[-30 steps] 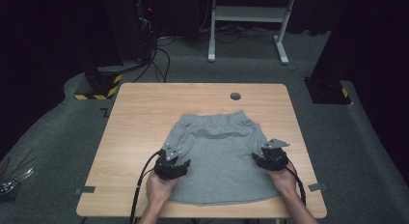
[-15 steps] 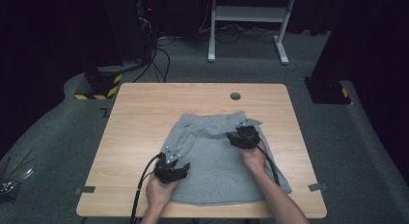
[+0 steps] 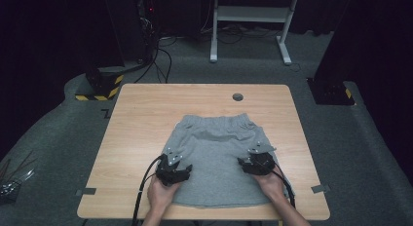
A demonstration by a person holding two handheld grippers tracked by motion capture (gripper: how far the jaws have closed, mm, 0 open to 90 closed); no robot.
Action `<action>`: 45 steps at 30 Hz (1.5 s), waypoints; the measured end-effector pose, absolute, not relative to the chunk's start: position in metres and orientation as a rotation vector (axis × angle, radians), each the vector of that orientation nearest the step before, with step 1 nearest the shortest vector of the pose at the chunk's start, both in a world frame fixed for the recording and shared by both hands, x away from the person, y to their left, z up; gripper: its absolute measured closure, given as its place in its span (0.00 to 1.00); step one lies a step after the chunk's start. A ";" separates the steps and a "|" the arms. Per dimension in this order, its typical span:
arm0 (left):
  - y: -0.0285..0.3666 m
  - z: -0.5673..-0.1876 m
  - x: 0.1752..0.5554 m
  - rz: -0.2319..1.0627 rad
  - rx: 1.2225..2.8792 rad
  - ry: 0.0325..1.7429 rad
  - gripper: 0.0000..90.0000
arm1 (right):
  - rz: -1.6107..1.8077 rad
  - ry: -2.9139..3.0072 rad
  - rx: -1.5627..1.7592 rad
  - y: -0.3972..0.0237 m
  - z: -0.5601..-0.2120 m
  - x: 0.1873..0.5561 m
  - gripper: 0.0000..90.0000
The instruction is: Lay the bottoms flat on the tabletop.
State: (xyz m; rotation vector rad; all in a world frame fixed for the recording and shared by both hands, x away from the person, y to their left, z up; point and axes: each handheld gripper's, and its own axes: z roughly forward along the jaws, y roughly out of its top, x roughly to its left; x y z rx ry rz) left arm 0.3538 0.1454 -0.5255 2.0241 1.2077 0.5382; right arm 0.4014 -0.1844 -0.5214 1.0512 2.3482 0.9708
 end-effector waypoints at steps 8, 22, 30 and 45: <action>0.149 -0.525 0.383 0.557 2.001 1.255 0.38 | 1.001 2.359 1.100 -0.185 -0.523 0.444 0.41; 0.149 -0.521 0.361 0.524 2.034 1.216 0.36 | 0.972 2.371 1.065 -0.186 -0.517 0.406 0.41; 0.157 -0.510 0.359 0.513 1.985 1.211 0.36 | 1.080 2.295 1.129 -0.205 -0.499 0.404 0.44; 0.170 -0.500 0.354 0.493 1.917 1.171 0.36 | 1.113 2.194 1.201 -0.239 -0.487 0.398 0.46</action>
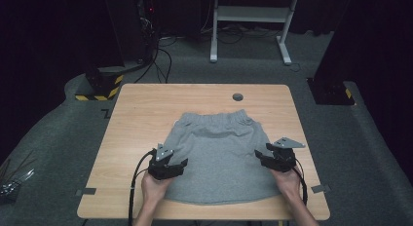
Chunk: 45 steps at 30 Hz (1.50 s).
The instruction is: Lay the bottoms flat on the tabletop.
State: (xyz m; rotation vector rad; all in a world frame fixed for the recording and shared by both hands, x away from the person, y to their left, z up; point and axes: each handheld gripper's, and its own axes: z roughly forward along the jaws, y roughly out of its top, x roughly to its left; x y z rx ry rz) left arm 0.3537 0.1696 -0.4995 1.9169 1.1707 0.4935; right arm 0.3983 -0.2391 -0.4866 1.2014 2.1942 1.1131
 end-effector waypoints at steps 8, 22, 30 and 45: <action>0.178 -0.495 0.351 0.482 1.887 1.189 0.35 | 1.141 2.148 1.230 -0.255 -0.484 0.394 0.46; 0.196 -0.487 0.343 0.524 1.853 1.218 0.33 | 1.185 2.087 1.262 -0.273 -0.479 0.388 0.46; 0.208 -0.486 0.340 0.554 1.831 1.262 0.34 | 1.179 2.073 1.272 -0.282 -0.478 0.384 0.46; 0.228 -0.493 0.328 0.611 1.801 1.308 0.35 | 1.144 2.038 1.314 -0.300 -0.482 0.376 0.47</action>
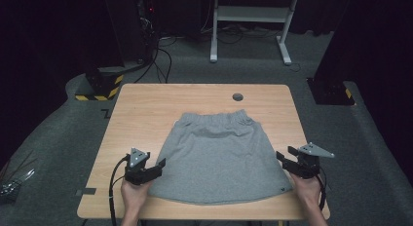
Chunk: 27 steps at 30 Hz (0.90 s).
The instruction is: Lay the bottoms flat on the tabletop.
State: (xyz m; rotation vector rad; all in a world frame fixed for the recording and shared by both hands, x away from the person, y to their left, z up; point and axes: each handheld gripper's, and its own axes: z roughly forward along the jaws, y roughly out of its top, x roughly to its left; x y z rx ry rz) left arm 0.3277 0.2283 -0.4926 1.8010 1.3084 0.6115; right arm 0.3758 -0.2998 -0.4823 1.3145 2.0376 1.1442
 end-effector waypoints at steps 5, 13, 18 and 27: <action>0.233 -0.494 0.328 0.609 1.792 1.333 0.35 | 1.135 2.023 1.329 -0.304 -0.485 0.374 0.48; 0.243 -0.501 0.329 0.641 1.806 1.382 0.35 | 1.034 1.994 1.393 -0.315 -0.497 0.374 0.52; 0.248 -0.503 0.331 0.663 1.800 1.414 0.35 | 0.991 1.995 1.410 -0.321 -0.504 0.374 0.52; 0.257 -0.510 0.334 0.688 1.807 1.473 0.35 | 0.939 1.989 1.455 -0.327 -0.513 0.377 0.52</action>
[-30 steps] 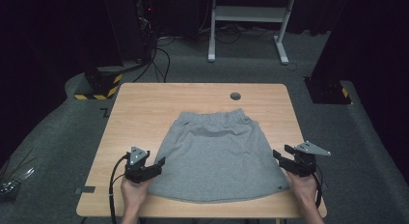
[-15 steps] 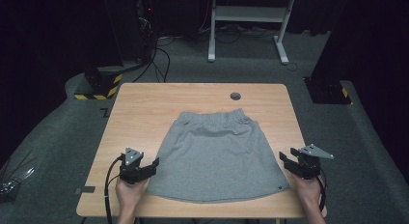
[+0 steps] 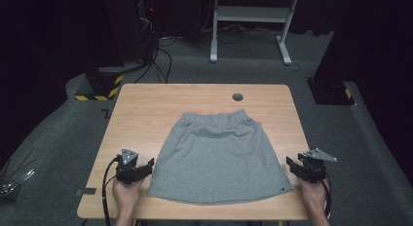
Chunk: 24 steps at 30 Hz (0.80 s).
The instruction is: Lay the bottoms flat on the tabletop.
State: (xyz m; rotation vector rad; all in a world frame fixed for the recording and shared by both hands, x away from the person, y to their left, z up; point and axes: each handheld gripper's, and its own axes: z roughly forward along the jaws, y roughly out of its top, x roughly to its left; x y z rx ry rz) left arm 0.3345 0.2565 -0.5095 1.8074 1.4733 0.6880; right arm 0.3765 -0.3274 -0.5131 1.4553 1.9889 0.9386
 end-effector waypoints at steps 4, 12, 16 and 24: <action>0.256 -0.513 0.336 0.706 1.830 1.487 0.35 | 0.927 1.984 1.478 -0.329 -0.515 0.377 0.51; 0.256 -0.519 0.339 0.710 1.838 1.510 0.35 | 0.891 1.991 1.487 -0.331 -0.519 0.380 0.51; 0.257 -0.521 0.340 0.702 1.849 1.521 0.35 | 0.884 1.994 1.499 -0.331 -0.520 0.381 0.50; 0.256 -0.526 0.342 0.698 1.870 1.527 0.34 | 0.858 1.998 1.505 -0.330 -0.522 0.383 0.45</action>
